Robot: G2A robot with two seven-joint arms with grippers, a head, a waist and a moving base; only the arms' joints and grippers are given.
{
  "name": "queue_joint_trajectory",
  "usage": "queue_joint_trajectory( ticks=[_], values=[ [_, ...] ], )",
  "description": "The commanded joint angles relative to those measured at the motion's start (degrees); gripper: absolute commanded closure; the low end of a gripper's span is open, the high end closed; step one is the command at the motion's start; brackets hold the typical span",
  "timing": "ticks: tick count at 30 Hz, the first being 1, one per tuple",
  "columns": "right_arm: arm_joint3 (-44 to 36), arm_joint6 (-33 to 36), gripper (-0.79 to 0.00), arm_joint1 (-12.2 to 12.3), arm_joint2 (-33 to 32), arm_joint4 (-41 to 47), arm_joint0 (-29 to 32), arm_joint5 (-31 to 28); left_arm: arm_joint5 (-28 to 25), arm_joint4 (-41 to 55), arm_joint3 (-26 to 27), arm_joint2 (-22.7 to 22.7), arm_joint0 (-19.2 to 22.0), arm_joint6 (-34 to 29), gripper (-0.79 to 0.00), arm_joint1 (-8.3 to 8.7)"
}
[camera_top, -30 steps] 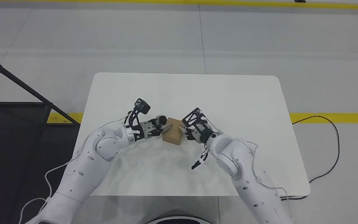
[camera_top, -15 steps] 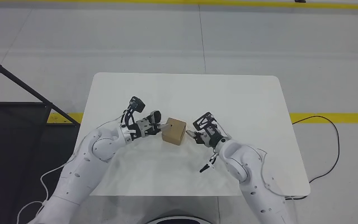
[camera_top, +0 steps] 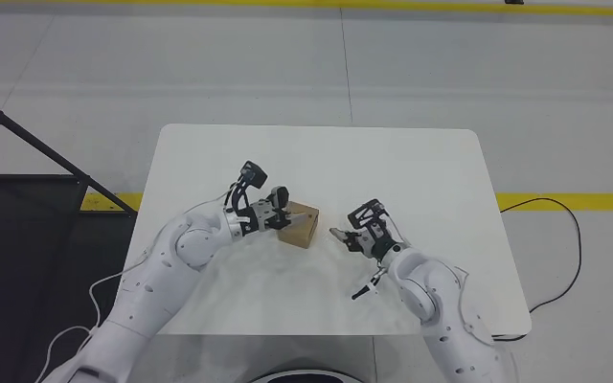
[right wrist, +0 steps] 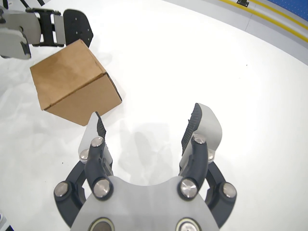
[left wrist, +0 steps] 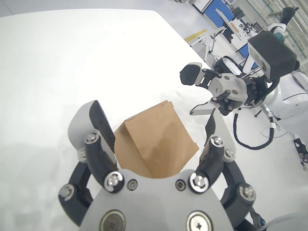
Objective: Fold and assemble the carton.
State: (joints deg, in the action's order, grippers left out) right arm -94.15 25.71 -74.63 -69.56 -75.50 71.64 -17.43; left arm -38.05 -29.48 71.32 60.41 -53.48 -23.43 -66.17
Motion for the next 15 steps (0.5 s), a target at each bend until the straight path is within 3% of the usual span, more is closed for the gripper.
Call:
queue_joint_trajectory(
  ticks=[1,2,7,15],
  values=[
    [0.4,0.7,-0.723,0.1,0.4,-0.9,0.0,-0.5,-0.6,1.0,-0.5,-0.7,0.8,-0.6,-0.785,-0.26],
    [0.6,1.0,-0.757,0.1,0.8,-1.3,-0.1,-0.8,-0.7,1.6,-0.8,-1.1,1.2,-0.9,-0.785,-0.39],
    [2.3,1.2,-0.785,-0.1,3.0,-2.8,-1.4,-1.2,-0.5,2.4,-1.4,-2.8,3.1,-2.1,-0.785,-1.03],
    [3.5,-3.0,-0.785,-0.2,4.3,-3.9,-1.8,-1.5,-1.0,4.4,-3.1,-5.3,6.0,-3.5,-0.785,-2.13]
  ],
)
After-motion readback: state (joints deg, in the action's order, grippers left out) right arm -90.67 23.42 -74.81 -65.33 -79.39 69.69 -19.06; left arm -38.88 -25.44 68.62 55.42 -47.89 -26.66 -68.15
